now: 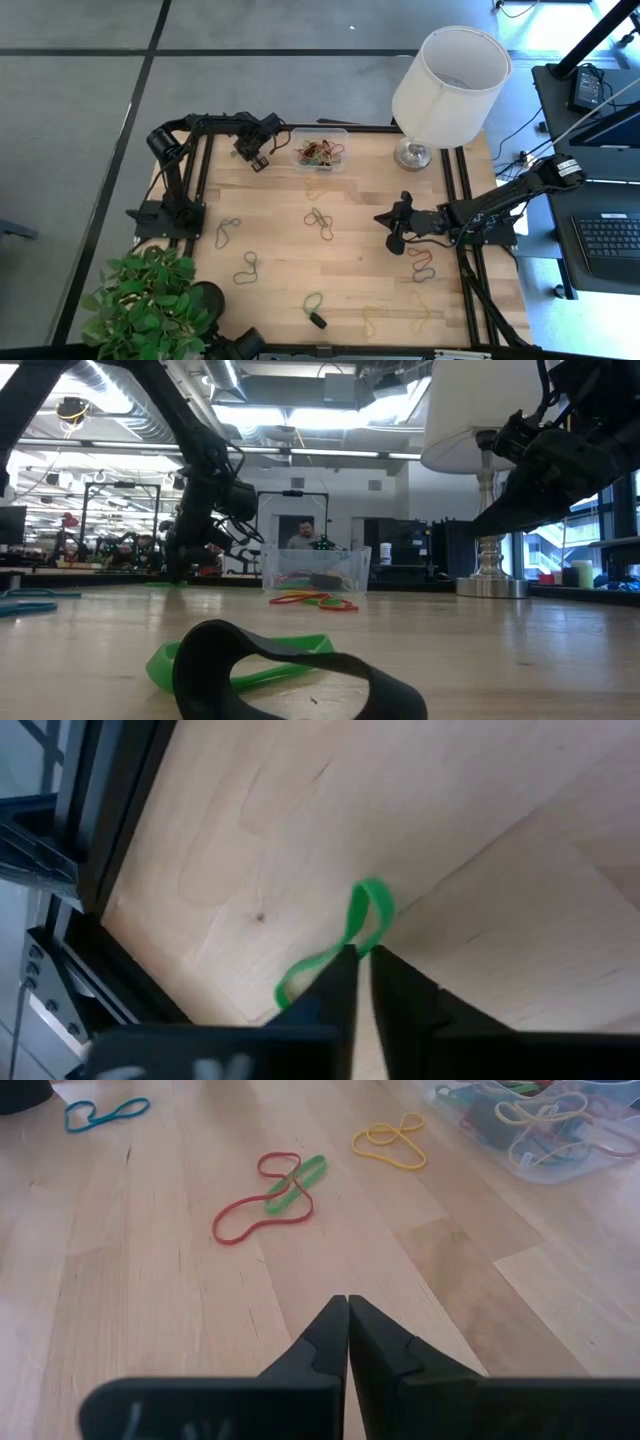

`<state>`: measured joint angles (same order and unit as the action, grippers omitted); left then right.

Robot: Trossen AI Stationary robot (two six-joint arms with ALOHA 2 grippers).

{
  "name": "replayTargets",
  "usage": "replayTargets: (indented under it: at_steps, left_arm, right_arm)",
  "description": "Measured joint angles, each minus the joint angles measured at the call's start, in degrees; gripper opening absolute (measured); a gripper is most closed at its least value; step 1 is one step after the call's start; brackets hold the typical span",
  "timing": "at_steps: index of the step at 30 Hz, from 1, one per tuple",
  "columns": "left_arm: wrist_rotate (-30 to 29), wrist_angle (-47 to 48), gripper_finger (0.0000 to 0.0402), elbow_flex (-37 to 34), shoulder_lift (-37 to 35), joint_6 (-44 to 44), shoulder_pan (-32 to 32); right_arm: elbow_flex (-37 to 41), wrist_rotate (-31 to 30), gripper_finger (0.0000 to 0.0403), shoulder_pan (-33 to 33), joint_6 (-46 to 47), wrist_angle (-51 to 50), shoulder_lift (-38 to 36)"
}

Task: Pick and place rubber bands into bin
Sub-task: Put the green rubber band into the transparent bin

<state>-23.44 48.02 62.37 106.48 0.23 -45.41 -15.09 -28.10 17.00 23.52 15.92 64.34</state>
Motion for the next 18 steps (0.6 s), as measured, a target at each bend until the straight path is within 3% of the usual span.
replayTargets:
  at_steps: [5,18]
  left_arm:
    - [0.1,0.4,0.0002,0.0,0.0,-0.1,0.0]
    - [0.0,3.2,0.0001,0.0,-2.8,-0.5,0.4]
  right_arm:
    - [0.0,0.0,0.0016,0.0,0.1,0.0,0.0]
    - [0.0,0.0,0.0016,0.0,0.0,0.0,0.0]
